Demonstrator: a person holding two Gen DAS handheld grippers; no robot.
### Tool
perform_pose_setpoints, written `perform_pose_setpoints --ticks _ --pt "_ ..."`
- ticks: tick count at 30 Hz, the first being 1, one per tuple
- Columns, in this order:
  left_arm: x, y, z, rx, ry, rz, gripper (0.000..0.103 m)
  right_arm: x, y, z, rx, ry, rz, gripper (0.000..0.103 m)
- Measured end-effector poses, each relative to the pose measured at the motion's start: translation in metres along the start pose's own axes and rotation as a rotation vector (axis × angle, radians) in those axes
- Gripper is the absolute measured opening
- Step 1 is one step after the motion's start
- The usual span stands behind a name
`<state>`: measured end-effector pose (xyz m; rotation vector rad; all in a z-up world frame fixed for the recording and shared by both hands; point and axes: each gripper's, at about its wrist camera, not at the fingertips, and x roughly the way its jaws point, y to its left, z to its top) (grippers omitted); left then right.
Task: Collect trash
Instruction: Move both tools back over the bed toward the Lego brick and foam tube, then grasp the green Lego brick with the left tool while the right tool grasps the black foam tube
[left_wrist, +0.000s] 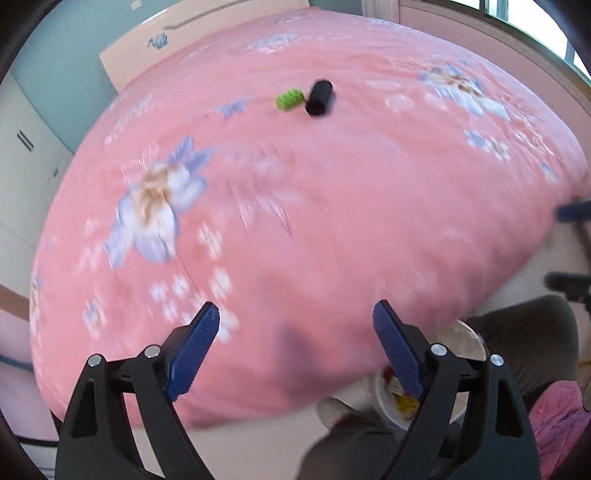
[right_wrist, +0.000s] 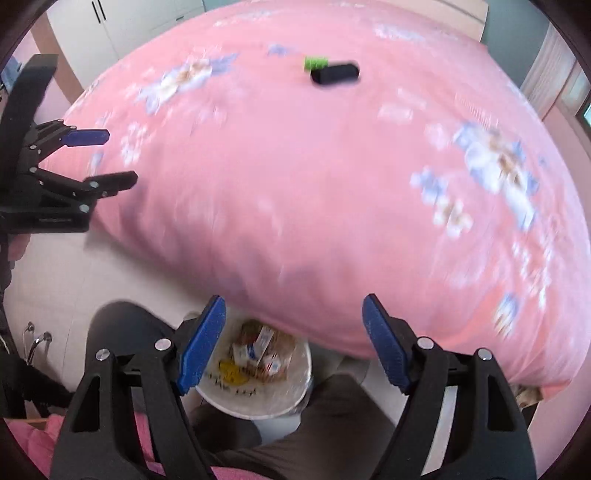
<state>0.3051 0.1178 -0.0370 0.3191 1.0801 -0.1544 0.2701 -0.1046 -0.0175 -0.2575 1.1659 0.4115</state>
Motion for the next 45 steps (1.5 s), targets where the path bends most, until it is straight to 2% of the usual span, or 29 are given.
perform_pose_setpoints --ticks 8,12,20,25,28,31,37,40,45 --pt "0.018 0.022 0.073 0.068 -0.025 0.016 0.087 -0.004 -0.016 0.082 0.085 -0.058 -0.014 0.076" --pt "0.034 0.029 0.105 0.101 -0.053 0.048 0.087 0.002 -0.024 0.127 0.121 -0.081 -0.035 0.076" --pt "0.075 0.045 0.162 0.109 -0.079 0.001 0.087 0.043 -0.036 0.199 0.169 -0.075 -0.047 0.076" --pt "0.103 0.05 0.188 0.111 -0.094 -0.04 0.087 0.075 -0.06 0.237 0.262 -0.077 -0.039 0.076" --pt "0.121 0.046 0.202 0.14 -0.104 -0.075 0.087 0.099 -0.075 0.254 0.337 -0.053 -0.02 0.076" --pt "0.136 0.04 0.211 0.179 -0.116 -0.079 0.087 0.125 -0.086 0.266 0.402 -0.022 0.013 0.076" --pt "0.16 0.043 0.227 0.159 -0.11 -0.113 0.087 0.163 -0.095 0.284 0.458 0.012 0.019 0.076" --pt "0.172 0.042 0.232 0.161 -0.111 -0.129 0.081 0.18 -0.097 0.288 0.477 0.031 0.023 0.076" --pt "0.187 0.039 0.237 0.143 -0.106 -0.162 0.069 0.204 -0.106 0.289 0.541 0.044 0.084 0.075"
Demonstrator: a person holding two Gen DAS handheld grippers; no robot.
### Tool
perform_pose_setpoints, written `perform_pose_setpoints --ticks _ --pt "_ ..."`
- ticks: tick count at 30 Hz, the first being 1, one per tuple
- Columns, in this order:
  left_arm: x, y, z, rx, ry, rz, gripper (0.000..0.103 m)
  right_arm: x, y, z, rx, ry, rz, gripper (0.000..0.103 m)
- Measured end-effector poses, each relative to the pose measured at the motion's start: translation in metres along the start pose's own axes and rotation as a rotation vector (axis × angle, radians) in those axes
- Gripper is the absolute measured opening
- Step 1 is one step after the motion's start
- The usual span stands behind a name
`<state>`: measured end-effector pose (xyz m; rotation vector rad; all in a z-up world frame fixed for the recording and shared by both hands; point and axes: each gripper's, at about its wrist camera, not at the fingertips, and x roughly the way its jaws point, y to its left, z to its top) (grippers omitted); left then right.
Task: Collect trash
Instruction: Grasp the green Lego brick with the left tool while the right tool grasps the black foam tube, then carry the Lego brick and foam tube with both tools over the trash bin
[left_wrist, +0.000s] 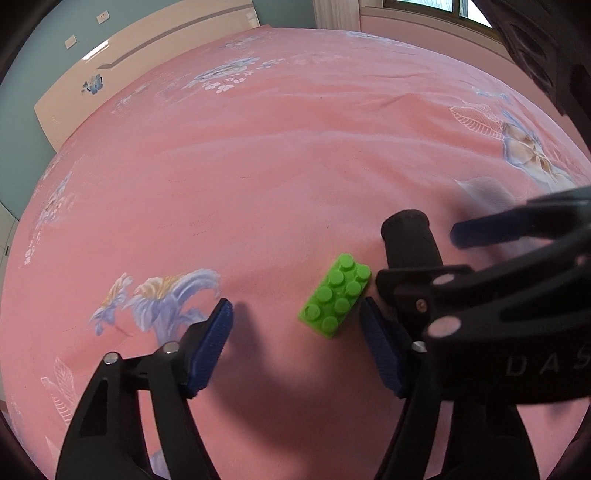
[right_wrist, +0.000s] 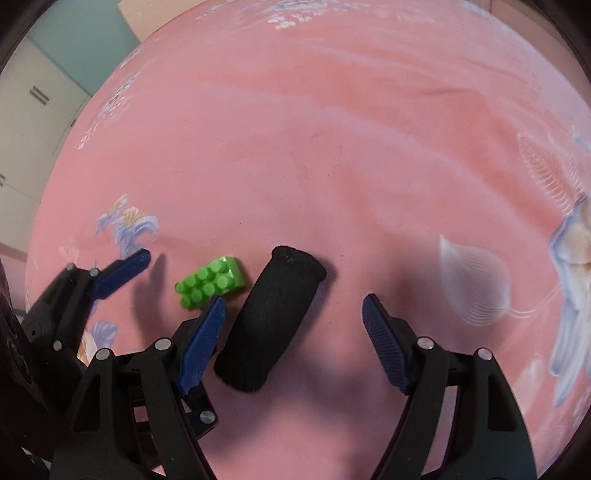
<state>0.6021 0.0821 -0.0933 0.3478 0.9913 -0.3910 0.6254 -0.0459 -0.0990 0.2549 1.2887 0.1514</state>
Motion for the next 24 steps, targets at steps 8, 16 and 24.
perform_pose_setpoints --ticks 8,16,24 --pt "0.017 -0.002 0.008 -0.096 0.0 -0.06 0.039 0.016 0.009 0.009 -0.049 -0.014 -0.014 0.05" --pt "0.003 -0.004 0.003 -0.132 0.013 -0.016 0.024 0.003 0.012 0.005 -0.134 -0.04 -0.024 0.046" --pt "-0.046 0.002 -0.013 -0.2 0.019 0.053 0.024 -0.038 0.01 -0.013 -0.21 -0.071 -0.028 0.045"
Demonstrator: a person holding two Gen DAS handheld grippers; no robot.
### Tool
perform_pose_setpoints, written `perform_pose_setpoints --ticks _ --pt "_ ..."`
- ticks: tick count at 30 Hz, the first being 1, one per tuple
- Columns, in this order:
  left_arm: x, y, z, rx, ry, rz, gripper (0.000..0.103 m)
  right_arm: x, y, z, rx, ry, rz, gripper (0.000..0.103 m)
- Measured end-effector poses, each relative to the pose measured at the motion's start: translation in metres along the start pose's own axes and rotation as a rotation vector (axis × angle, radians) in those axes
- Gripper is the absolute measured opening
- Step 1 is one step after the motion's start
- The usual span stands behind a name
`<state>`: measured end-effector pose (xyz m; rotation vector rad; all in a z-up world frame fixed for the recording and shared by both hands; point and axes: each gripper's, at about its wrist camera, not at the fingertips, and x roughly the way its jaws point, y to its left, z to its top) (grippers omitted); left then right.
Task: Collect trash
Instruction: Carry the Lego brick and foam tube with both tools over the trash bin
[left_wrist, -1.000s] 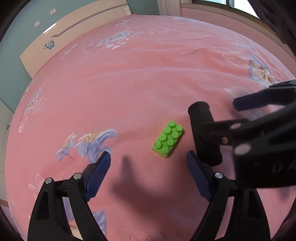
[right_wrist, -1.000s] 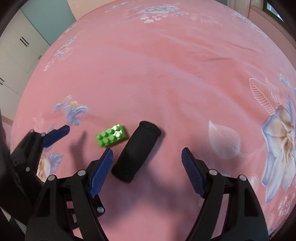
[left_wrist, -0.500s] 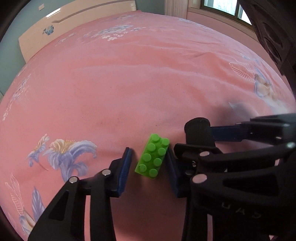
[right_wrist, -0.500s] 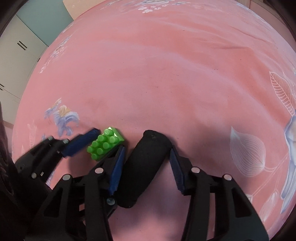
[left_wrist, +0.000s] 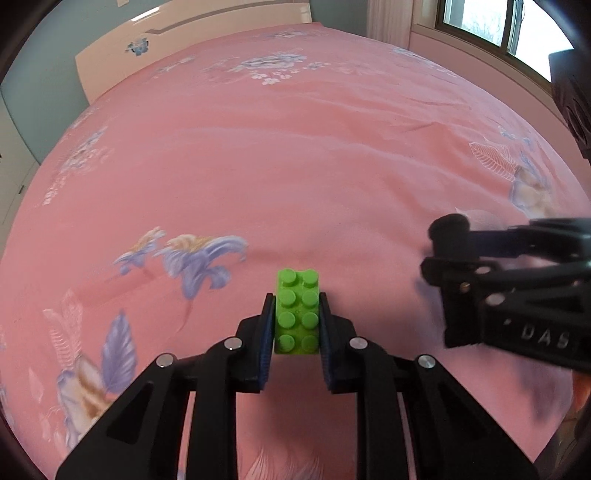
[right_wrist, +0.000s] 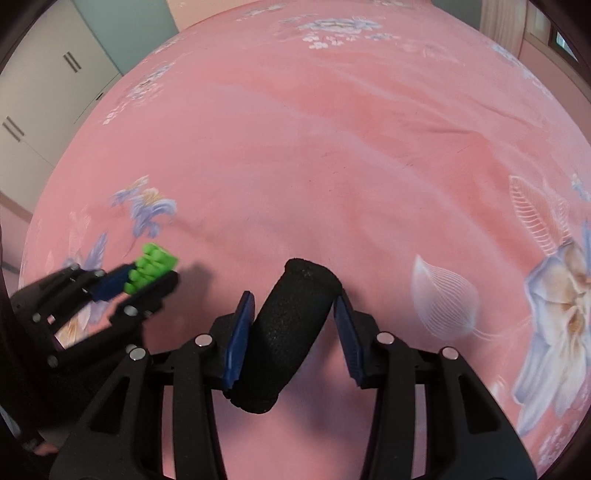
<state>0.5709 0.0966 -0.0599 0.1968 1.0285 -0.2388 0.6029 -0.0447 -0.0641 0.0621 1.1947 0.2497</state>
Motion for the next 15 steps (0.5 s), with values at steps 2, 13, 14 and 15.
perform_pose_setpoints --ticks 2,13,14,15 --pt "-0.017 -0.001 -0.004 -0.001 -0.006 0.019 0.024 -0.016 0.001 -0.004 -0.016 -0.012 0.007 0.045" --pt "-0.139 -0.036 -0.02 0.013 -0.082 0.145 0.024 -0.139 0.012 -0.054 -0.158 -0.138 -0.007 0.045" --pt "-0.151 -0.041 -0.023 0.014 -0.09 0.156 0.024 -0.152 0.015 -0.059 -0.177 -0.152 -0.01 0.045" --pt "-0.163 -0.047 -0.025 0.014 -0.094 0.156 0.024 -0.165 0.016 -0.065 -0.195 -0.164 -0.014 0.045"
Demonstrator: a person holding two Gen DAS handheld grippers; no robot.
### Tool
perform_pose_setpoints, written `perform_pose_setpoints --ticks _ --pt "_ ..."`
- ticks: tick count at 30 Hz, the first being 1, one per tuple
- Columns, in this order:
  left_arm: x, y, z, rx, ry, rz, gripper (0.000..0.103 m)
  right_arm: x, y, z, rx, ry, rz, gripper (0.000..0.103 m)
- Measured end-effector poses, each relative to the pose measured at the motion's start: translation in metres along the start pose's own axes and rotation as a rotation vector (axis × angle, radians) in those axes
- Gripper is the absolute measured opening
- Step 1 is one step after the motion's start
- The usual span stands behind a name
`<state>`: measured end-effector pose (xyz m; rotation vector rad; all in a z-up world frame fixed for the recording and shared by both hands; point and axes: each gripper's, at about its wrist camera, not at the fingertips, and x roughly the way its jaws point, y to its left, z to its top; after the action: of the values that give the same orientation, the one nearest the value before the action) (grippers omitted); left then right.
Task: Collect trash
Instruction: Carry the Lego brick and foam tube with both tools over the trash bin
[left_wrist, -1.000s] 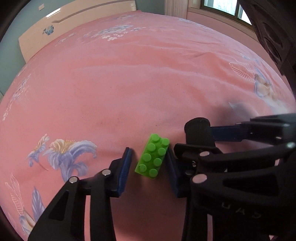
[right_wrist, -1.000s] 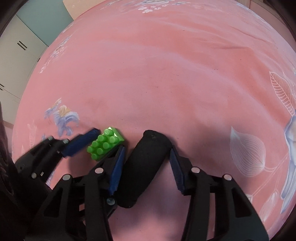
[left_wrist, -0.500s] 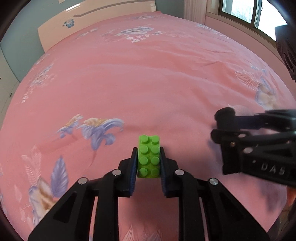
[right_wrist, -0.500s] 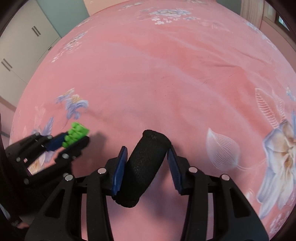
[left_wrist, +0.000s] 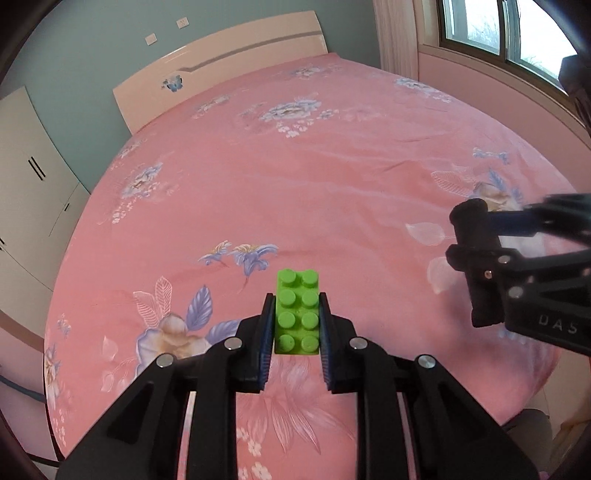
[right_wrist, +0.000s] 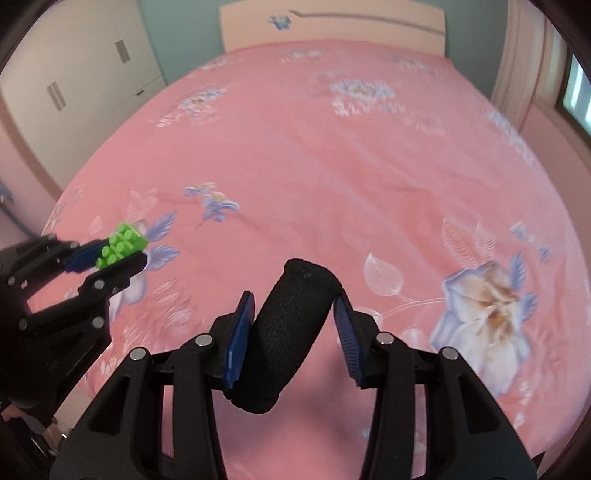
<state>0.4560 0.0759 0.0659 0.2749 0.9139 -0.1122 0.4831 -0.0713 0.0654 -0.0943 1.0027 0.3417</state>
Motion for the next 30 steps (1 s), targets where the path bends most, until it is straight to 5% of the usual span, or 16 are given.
perform_pose_setpoints --ticks 12,30 --pt "-0.115 -0.039 -0.022 0.007 -0.067 0.047 0.024 -0.131 0.024 -0.047 -0.164 -0.108 -0.045 0.045" --pt "-0.206 -0.053 -0.053 0.006 -0.136 0.085 0.024 -0.235 0.048 -0.104 -0.275 -0.169 -0.109 0.045"
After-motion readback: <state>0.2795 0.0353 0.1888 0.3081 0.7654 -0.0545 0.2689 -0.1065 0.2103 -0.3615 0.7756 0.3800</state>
